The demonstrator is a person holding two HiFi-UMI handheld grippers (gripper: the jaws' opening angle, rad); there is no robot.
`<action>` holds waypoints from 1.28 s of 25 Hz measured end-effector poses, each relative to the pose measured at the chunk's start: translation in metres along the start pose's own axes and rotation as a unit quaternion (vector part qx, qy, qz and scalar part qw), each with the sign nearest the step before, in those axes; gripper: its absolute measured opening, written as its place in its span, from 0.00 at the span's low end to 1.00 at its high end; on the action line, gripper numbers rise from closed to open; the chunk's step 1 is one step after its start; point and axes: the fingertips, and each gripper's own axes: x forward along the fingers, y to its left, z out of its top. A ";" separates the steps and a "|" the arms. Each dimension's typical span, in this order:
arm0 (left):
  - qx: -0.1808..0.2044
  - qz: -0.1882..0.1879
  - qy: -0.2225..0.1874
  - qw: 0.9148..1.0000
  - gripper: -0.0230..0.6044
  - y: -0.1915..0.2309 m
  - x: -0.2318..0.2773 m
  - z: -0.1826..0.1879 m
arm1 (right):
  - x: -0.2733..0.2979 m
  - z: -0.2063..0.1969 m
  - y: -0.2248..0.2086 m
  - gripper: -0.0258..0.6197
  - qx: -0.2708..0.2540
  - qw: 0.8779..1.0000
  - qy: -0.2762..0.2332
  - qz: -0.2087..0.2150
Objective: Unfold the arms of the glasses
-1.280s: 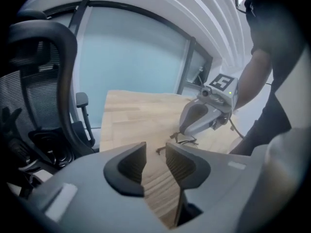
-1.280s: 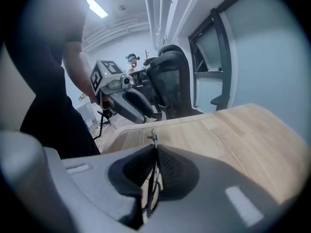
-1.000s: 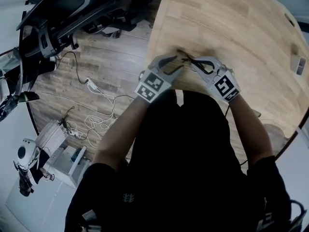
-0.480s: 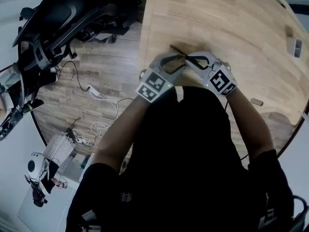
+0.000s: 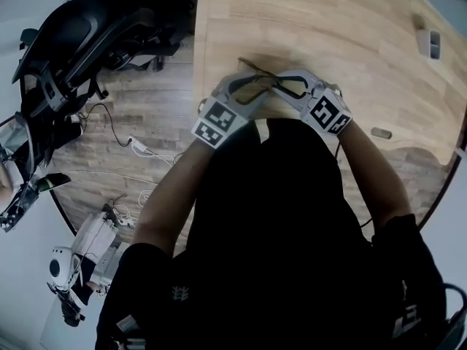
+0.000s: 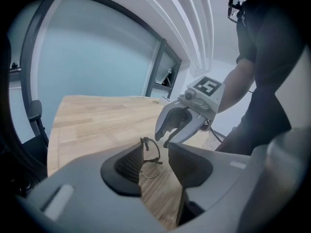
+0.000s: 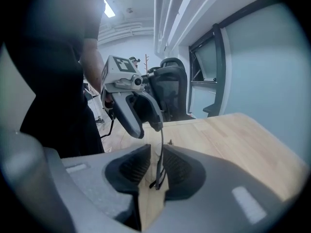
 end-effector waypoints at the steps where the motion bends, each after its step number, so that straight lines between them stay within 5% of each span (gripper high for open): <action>1: 0.003 -0.002 0.001 1.000 0.31 -0.002 -0.001 0.000 | -0.002 -0.001 0.002 0.15 0.003 1.000 -0.001 -0.001; 14: 0.040 -0.027 -0.011 0.999 0.31 -0.043 0.002 0.020 | -0.019 -0.039 0.017 0.23 0.093 0.994 0.003 -0.057; 32: 0.069 -0.070 -0.013 0.995 0.31 -0.089 0.020 0.043 | -0.024 -0.061 0.019 0.23 0.108 0.991 0.021 -0.080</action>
